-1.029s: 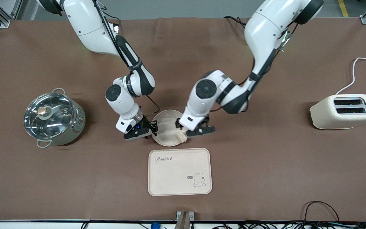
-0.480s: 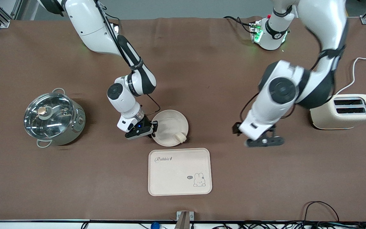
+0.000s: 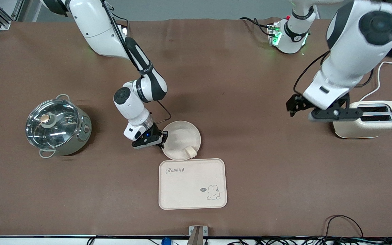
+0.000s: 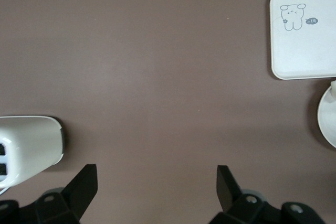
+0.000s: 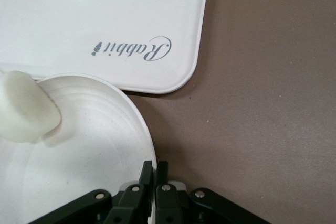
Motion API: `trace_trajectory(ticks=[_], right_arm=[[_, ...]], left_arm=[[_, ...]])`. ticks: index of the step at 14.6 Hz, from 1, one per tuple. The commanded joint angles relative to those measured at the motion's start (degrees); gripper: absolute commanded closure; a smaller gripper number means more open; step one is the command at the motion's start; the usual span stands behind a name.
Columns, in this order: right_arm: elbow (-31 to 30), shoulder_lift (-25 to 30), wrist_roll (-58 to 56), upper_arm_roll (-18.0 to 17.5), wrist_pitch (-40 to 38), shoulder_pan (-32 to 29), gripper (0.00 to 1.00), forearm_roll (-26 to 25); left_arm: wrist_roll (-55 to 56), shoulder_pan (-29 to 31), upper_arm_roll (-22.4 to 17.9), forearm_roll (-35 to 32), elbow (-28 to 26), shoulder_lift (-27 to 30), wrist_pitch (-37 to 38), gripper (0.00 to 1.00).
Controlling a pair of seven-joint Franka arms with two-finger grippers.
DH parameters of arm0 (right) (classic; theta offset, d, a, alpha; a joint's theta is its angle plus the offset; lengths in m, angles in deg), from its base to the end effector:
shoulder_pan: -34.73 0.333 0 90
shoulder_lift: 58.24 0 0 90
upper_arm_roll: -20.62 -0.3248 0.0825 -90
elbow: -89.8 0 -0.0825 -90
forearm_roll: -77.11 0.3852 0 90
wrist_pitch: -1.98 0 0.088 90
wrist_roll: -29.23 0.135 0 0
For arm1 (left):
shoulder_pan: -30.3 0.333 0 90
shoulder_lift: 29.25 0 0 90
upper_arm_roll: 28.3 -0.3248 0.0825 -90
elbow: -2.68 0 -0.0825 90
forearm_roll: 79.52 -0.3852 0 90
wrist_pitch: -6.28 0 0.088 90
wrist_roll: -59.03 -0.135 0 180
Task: Place bun in plate and plate on tray
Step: 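Raise the left gripper toward the toaster while the right gripper holds the plate, then slide the plate with the bun onto the white tray with the right gripper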
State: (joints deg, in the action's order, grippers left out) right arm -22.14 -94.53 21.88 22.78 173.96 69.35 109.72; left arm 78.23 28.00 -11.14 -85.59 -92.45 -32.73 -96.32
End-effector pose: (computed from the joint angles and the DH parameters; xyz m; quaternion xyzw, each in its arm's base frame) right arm 0.5742 0.3229 0.1692 -0.9729 -0.0775 -0.1768 0.1273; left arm 0.5635 -0.1820 0.5495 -0.9983 0.0114 -0.0484 0.0287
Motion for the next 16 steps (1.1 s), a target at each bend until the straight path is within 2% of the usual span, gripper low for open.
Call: trace_trajectory(ticks=[1,4,6,10,12,16], right_arm=[[-2.0,3.3,0.2,-2.2,1.1,-0.7,1.00,3.7],[-2.1,3.7,0.3,-4.4,4.2,-1.2,1.00,4.3],[-1.3,3.6,0.2,-4.6,4.2,-1.9,1.00,6.9],[4.9,2.1,0.2,-4.8,3.8,-2.9,1.00,7.7],[12.3,-3.3,0.2,-4.6,3.6,-3.1,1.00,11.4],[23.8,-13.4,0.4,-4.5,3.6,-3.4,1.00,13.5]], left_arm=[[-0.8,0.3,1.0,1.1,-2.1,6.3,3.7,0.00],[-1.4,0.2,1.0,1.0,-0.6,6.2,5.1,0.00],[-1.7,0.3,1.0,1.1,0.2,6.3,7.1,0.00],[-1.8,-0.3,0.3,3.1,1.6,6.2,7.9,0.00],[-3.2,0.5,0.0,3.4,3.8,4.8,7.9,0.00],[-15.1,0.1,-7.1,5.5,7.7,4.2,13.5,0.00]])
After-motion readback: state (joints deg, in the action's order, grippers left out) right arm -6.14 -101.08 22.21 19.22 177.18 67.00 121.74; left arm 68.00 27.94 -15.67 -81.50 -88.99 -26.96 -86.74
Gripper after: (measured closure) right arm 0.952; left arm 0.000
